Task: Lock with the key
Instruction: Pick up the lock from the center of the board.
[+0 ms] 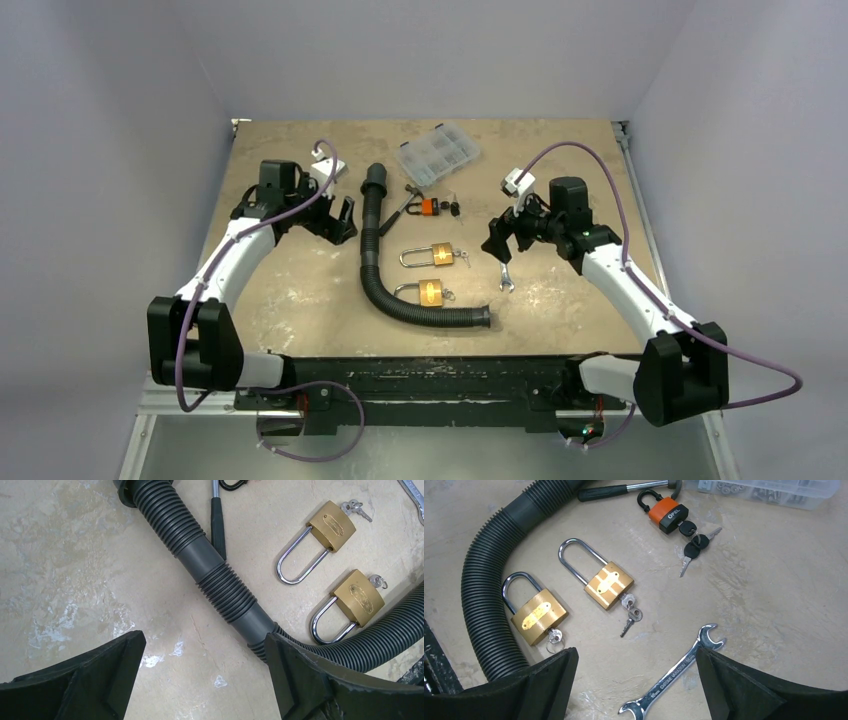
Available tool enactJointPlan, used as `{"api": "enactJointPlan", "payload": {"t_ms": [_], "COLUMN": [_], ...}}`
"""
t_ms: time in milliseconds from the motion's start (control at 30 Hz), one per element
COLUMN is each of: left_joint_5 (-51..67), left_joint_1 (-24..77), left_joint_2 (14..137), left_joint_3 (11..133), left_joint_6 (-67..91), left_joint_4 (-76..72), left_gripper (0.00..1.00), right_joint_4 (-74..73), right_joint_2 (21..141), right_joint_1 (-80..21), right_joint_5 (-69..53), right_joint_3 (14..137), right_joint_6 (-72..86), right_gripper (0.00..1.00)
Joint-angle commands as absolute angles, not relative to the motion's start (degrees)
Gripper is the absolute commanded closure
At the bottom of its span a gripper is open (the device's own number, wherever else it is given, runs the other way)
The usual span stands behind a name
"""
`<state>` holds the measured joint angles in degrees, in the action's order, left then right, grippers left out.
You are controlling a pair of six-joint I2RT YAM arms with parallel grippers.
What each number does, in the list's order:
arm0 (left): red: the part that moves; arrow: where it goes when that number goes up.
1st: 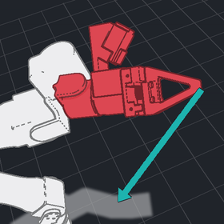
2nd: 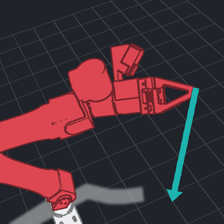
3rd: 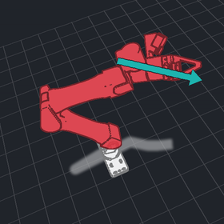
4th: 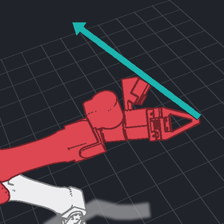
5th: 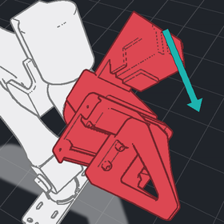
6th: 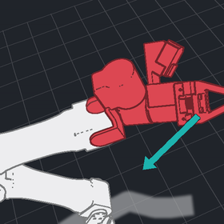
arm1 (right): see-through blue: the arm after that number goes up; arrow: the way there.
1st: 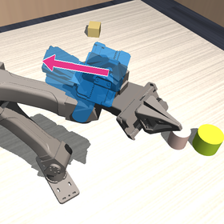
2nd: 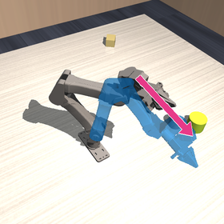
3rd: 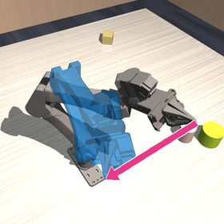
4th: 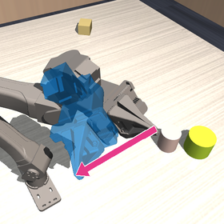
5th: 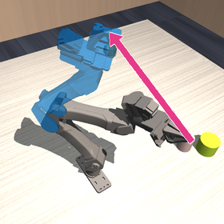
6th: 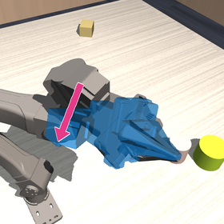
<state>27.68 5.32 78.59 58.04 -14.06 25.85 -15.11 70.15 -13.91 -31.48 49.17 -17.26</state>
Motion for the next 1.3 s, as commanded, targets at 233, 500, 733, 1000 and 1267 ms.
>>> {"api": "enactJointPlan", "payload": {"t_ms": [233, 500, 733, 1000, 1267], "left_joint_5": [25.0, 19.8, 17.1, 16.0, 15.5], "left_joint_1": [17.9, 33.2, 39.9, 44.0, 48.0], "left_joint_2": [79.1, 83.6, 88.8, 92.6, 93.7], "left_joint_3": [64.2, 63.9, 63.7, 61.1, 58.4], "left_joint_6": [-24.1, -27.7, -28.7, -30.1, -33.3], "left_joint_4": [30.2, 31.0, 27.7, 24.4, 24.6], "left_gripper": [0.00, 0.00, 0.00, 0.01, 0.03], "right_joint_4": [-14.0, -11.6, -10.5, -9.2, -9.1], "right_joint_2": [68.5, 62.9, 62.5, 61.4, 61.7], "right_joint_1": [-13.9, -14.0, -13.2, -9.3, -5.4], "right_joint_5": [-34.8, -31.3, -25.6, -25.8, -30.0], "right_joint_3": [50.2, 47.2, 48.0, 48.0, 48.1], "right_joint_6": [-14.2, -13.1, -12.0, -9.4, -8.0], "right_gripper": [0.01, 0.01, 0.01, 0.01, 0.01]}}
